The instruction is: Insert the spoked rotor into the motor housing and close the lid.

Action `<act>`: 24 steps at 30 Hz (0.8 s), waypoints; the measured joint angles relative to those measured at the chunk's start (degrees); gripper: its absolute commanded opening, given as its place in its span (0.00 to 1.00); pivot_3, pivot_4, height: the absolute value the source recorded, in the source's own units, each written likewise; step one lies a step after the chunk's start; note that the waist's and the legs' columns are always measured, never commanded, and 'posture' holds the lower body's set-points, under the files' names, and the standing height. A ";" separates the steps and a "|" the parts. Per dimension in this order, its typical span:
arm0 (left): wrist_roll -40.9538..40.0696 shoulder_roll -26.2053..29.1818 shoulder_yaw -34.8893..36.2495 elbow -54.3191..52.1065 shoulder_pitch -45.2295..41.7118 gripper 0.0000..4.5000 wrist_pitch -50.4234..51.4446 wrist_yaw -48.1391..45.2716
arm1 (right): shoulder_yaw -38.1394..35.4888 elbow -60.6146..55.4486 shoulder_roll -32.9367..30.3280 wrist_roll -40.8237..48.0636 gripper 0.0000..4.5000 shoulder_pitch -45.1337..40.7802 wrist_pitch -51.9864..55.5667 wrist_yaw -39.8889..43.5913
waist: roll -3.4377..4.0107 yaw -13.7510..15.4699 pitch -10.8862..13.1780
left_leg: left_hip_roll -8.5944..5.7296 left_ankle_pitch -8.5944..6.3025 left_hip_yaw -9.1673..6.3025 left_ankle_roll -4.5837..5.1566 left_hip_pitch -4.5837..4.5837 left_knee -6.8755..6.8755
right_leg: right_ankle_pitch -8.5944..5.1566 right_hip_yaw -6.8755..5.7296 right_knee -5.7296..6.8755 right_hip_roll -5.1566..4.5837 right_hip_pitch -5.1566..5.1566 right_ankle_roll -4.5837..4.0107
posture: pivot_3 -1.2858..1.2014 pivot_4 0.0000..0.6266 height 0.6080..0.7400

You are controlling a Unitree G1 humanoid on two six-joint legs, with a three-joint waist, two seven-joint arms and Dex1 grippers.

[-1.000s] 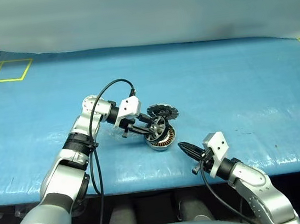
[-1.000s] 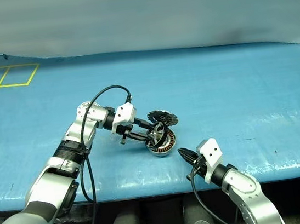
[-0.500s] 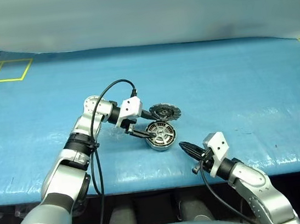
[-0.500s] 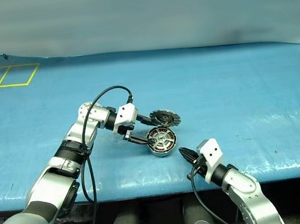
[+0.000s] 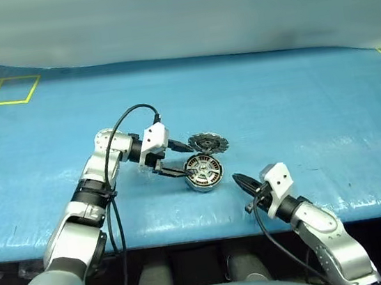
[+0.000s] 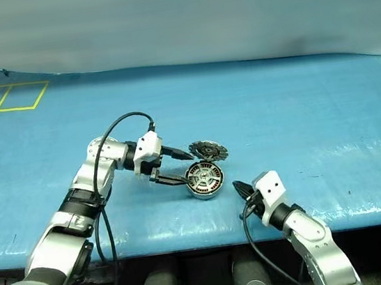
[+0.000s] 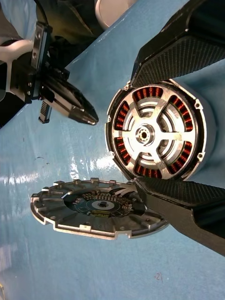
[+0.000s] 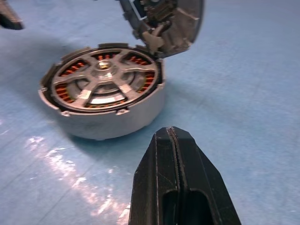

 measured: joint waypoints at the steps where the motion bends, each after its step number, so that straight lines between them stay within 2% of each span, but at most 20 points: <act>1: -0.34 0.51 0.27 -1.33 1.27 0.73 0.69 0.55 | -0.36 0.16 -0.05 -0.44 0.00 -0.58 0.53 -0.68 | 0.00 0.04 0.00 | 0.00 0.00 0.00 0.00 0.00 0.00 | 0.00 0.00 0.03 0.00 0.00 -0.01 | 0.52 0.24 1.00; 7: -2.14 1.85 2.52 -8.04 7.88 0.73 4.39 5.03 | -1.53 3.79 -0.73 -4.66 0.00 -5.47 4.35 -5.41 | 0.00 0.14 0.00 | -0.01 0.00 0.03 0.00 0.03 0.16 | -0.03 0.05 0.30 -0.01 -0.05 -0.05 | 0.52 0.24 1.00; 12: -3.42 1.93 3.13 -11.25 12.28 0.73 6.09 8.14 | -1.19 4.35 -2.50 -6.25 0.00 -10.36 10.14 -5.96 | 0.00 0.01 0.00 | 0.00 0.02 0.02 0.02 0.11 0.23 | -0.05 0.04 0.47 0.01 -0.04 -0.08 | 0.52 0.24 1.00; 18: -4.67 1.71 4.00 -13.45 14.50 0.73 7.08 10.93 | 0.15 7.05 -3.41 -7.97 0.00 -22.85 13.73 -4.81 | 0.02 -0.50 0.02 | 0.00 0.03 0.04 0.04 0.11 0.33 | -0.04 0.07 0.53 0.01 -0.03 -0.06 | 0.52 0.24 1.00; 24: -5.63 1.63 4.46 -13.98 16.24 0.73 7.17 12.98 | 0.12 16.96 -3.33 -4.90 0.00 -35.54 13.92 1.62 | 0.02 -0.56 0.03 | -0.01 0.03 0.04 0.04 0.07 0.23 | -0.02 0.08 0.46 0.01 -0.06 -0.05 | 0.52 0.24 1.00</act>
